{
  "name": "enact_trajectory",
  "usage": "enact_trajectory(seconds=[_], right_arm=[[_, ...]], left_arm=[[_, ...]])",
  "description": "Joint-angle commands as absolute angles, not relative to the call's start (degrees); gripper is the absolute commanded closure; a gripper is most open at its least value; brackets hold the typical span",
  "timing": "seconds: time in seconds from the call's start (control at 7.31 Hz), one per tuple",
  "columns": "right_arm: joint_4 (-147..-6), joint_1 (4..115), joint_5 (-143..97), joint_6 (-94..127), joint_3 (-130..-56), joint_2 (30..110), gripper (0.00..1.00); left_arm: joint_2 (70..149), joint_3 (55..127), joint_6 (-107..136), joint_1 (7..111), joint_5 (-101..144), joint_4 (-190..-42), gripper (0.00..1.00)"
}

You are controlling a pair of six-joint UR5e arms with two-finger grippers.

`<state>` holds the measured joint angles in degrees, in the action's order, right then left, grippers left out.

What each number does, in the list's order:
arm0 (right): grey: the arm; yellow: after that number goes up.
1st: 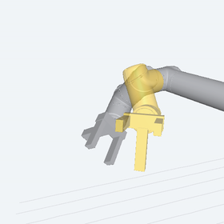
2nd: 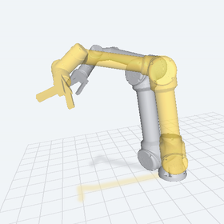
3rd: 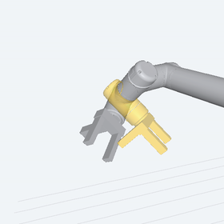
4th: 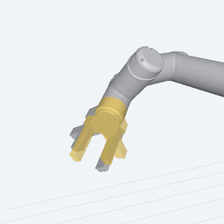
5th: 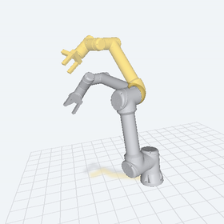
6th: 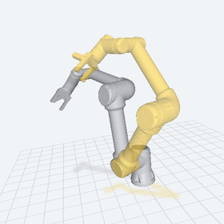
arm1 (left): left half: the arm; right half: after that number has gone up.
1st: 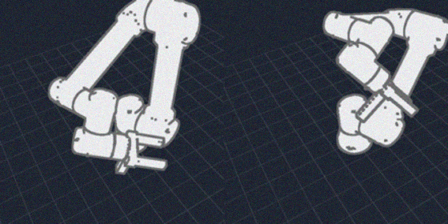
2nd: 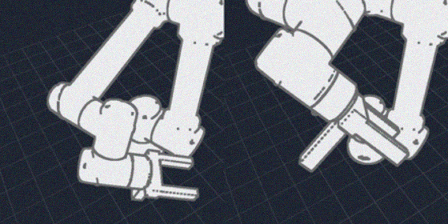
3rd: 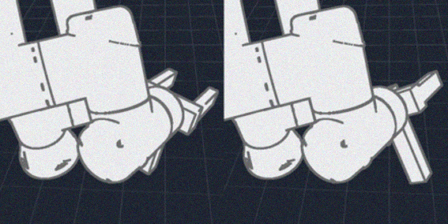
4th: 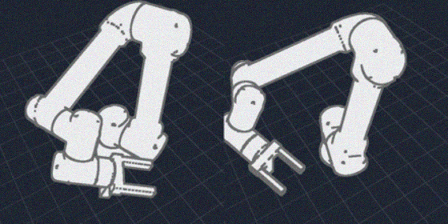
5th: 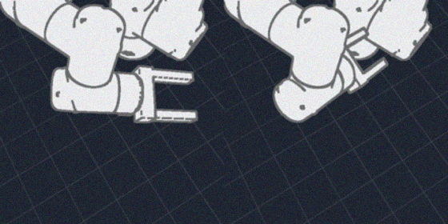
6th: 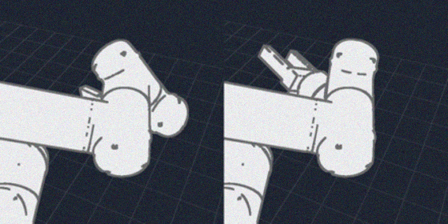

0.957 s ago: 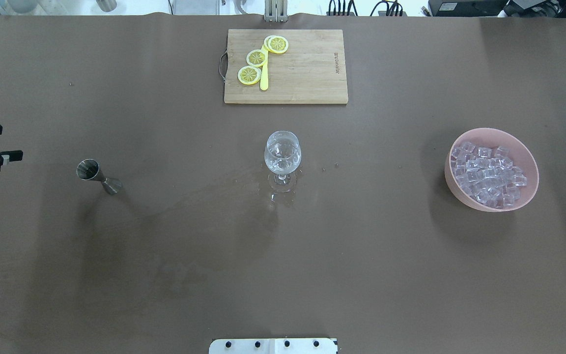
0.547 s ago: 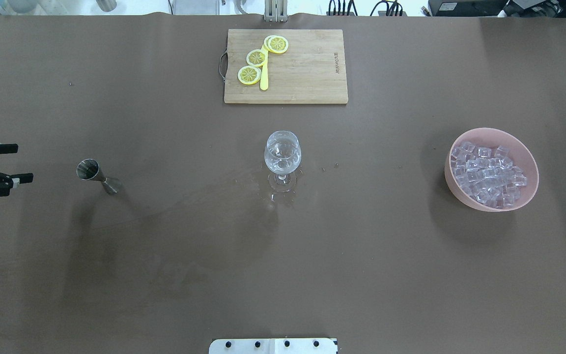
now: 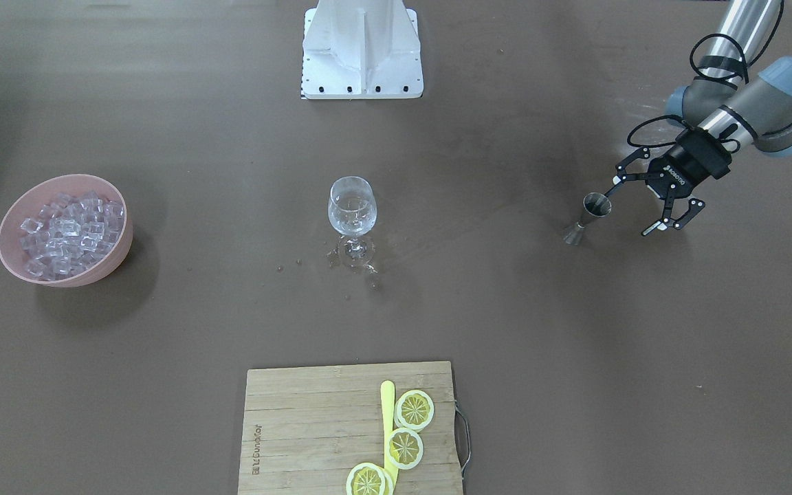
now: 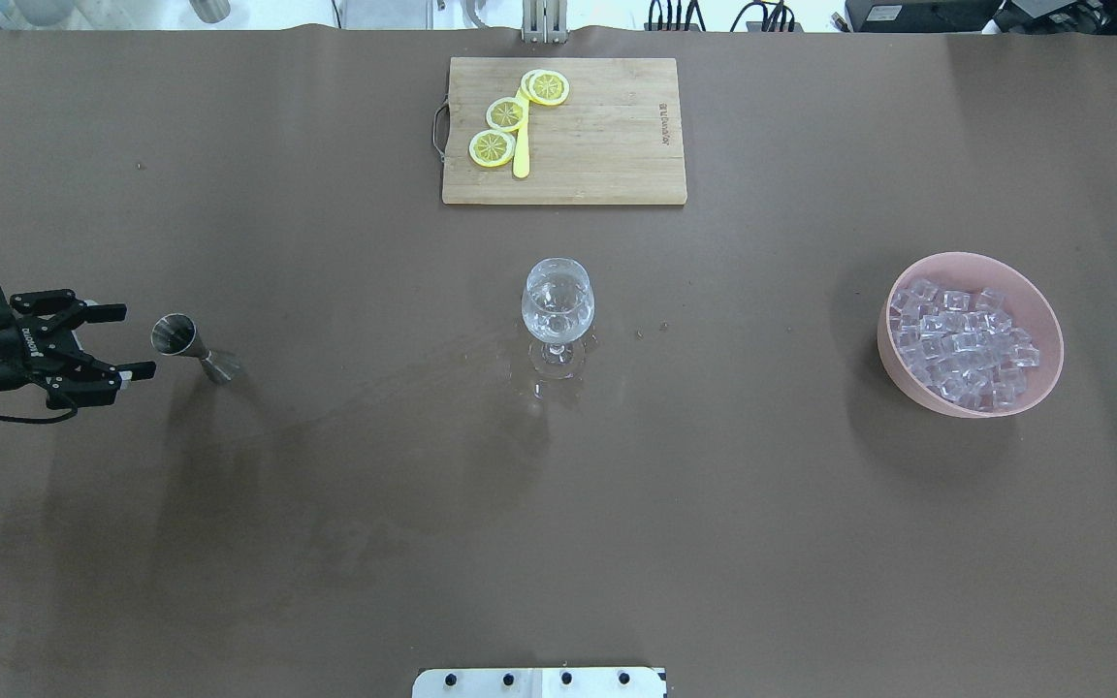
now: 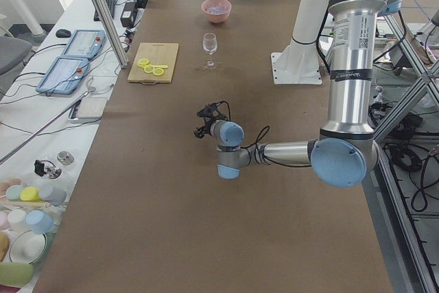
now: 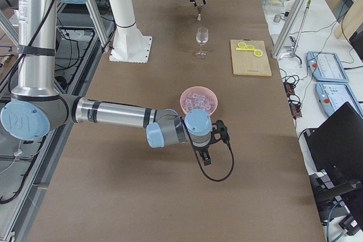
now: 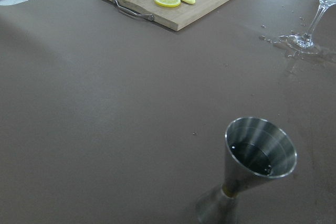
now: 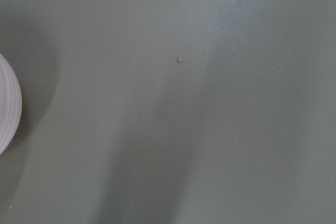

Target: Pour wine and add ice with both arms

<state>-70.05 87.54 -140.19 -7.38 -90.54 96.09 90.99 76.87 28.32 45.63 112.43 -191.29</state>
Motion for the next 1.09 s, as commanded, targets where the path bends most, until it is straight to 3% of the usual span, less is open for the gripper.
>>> enact_trajectory(seconds=[0.0,0.27,0.96], right_arm=[[-70.14,87.54,-140.19,-7.38,-90.44,96.15,0.00],[-70.05,87.54,-140.10,-7.38,-90.09,96.15,0.00],[-70.05,87.54,-140.18,-7.38,-90.00,96.24,0.00]], left_arm=[[92.80,76.12,28.39,44.56,111.80,-190.99,0.03],[95.62,73.58,28.39,44.30,111.80,-190.99,0.03],[95.62,73.56,28.92,42.28,111.80,-191.25,0.19]])
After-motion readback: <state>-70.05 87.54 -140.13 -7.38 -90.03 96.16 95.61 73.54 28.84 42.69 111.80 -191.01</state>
